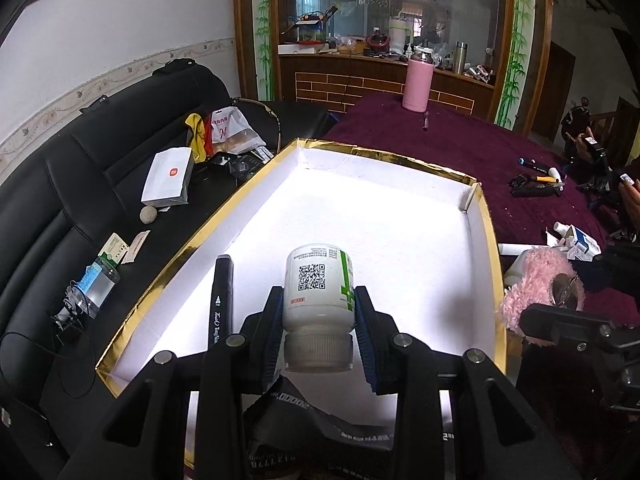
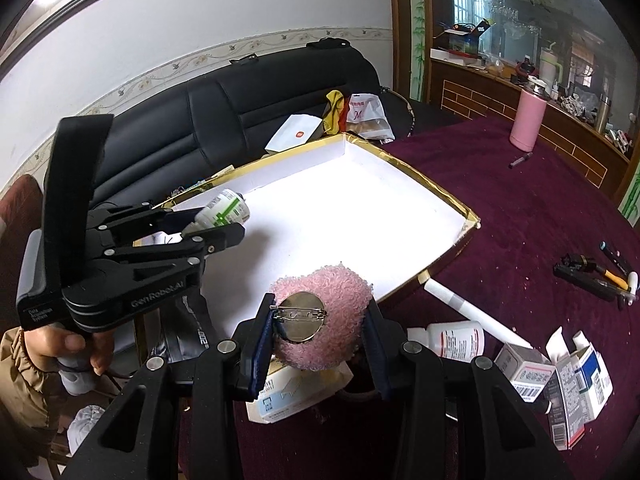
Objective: Organize objects
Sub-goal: 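Carry the pill bottle in the left gripper while the right gripper carries the pom-pom to the box, then release the pom-pom from the right gripper while the left gripper releases the bottle into the box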
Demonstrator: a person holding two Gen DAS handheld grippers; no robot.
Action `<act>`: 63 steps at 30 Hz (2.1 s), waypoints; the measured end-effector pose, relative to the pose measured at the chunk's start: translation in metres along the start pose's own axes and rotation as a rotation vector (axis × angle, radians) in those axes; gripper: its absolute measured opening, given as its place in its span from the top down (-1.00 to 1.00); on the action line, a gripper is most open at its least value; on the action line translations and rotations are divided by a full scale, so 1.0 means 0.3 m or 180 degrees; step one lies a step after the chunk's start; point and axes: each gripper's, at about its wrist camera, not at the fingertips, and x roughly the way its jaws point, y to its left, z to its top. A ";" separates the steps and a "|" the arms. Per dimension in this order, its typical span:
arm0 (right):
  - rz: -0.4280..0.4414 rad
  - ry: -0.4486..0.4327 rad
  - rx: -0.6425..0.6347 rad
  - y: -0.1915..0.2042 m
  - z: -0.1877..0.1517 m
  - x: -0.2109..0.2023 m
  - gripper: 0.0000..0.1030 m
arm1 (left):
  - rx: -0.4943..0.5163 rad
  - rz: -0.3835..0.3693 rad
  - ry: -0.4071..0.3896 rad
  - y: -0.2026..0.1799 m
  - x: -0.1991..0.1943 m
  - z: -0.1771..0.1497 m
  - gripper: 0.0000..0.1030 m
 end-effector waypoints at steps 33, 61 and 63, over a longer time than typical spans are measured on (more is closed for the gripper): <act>0.0158 0.0337 -0.0389 0.079 0.009 0.213 0.12 | -0.0090 0.0208 0.0309 0.032 0.109 -0.033 0.36; 0.0219 -0.0097 0.0077 -0.002 -0.015 0.011 -0.78 | -0.0465 -0.0072 -0.0007 0.045 -0.005 0.001 -0.26; 0.0237 -0.0145 0.0152 -0.023 -0.030 -0.023 -0.82 | -0.0486 -0.0099 -0.0083 0.032 -0.031 0.009 -0.33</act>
